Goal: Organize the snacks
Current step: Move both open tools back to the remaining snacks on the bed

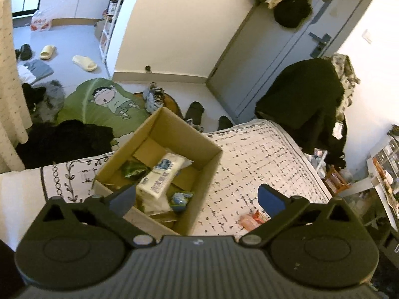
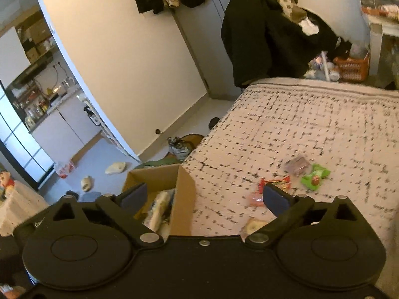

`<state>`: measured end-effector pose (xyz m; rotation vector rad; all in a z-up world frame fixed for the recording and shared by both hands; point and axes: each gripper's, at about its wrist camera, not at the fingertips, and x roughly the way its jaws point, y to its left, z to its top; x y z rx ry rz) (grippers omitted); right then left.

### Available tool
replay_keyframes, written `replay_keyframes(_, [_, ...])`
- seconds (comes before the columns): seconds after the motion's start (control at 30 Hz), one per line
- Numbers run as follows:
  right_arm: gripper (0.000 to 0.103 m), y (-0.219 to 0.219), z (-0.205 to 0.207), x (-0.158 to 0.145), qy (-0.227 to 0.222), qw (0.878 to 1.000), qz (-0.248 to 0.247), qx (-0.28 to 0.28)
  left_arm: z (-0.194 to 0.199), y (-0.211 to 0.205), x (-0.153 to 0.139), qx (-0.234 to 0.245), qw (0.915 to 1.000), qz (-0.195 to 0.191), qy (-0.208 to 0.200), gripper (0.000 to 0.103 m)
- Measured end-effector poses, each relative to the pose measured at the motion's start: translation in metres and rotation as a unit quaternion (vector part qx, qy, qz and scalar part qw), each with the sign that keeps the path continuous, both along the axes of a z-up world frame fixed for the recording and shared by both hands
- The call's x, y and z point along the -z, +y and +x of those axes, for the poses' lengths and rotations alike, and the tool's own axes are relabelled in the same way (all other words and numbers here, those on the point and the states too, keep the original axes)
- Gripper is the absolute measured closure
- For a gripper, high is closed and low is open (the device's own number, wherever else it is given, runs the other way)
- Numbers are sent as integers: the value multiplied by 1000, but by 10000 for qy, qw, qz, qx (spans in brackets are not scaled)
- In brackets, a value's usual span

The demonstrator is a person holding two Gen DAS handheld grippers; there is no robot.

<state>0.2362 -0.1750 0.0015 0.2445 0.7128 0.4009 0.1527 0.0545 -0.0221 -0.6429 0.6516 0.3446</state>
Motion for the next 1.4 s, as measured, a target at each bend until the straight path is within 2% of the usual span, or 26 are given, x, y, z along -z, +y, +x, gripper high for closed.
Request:
replay_keyframes(0.17, [1,-15,0,-3,-15,9999,-56,114,4,-9,1,131,9999,95,18,0])
replay_keyframes(0.3, [0,-32,3,-1,61,9996,-25,289,11,-20,2,410,9989,203,118,0])
replay_keyframes(0.53, [0,-60,9,17,377,9979,-56,518,24,-42,11,897,9956,-29,251,0])
replay_keyframes(0.67, [0,-77,9,26,427,9972,-182,589,29,-59,18,974,9950,-4,206,0])
replay_keyframes(0.9, [1,-113,20,44,431,9956,-244,798,43,-82,40,876,9952,-199,381,1])
replay_keyframes(1.07, [2,-124,34,60,393,9968,-256,645,56,-98,61,807,9947,-297,566,3])
replay_keyframes(1.2, [10,-126,52,74,445,9969,-241,597,69,-110,80,723,9941,-358,722,7])
replay_keyframes(1.4, [23,-125,79,94,701,9956,-233,569,90,-123,114,479,9894,-670,1197,19])
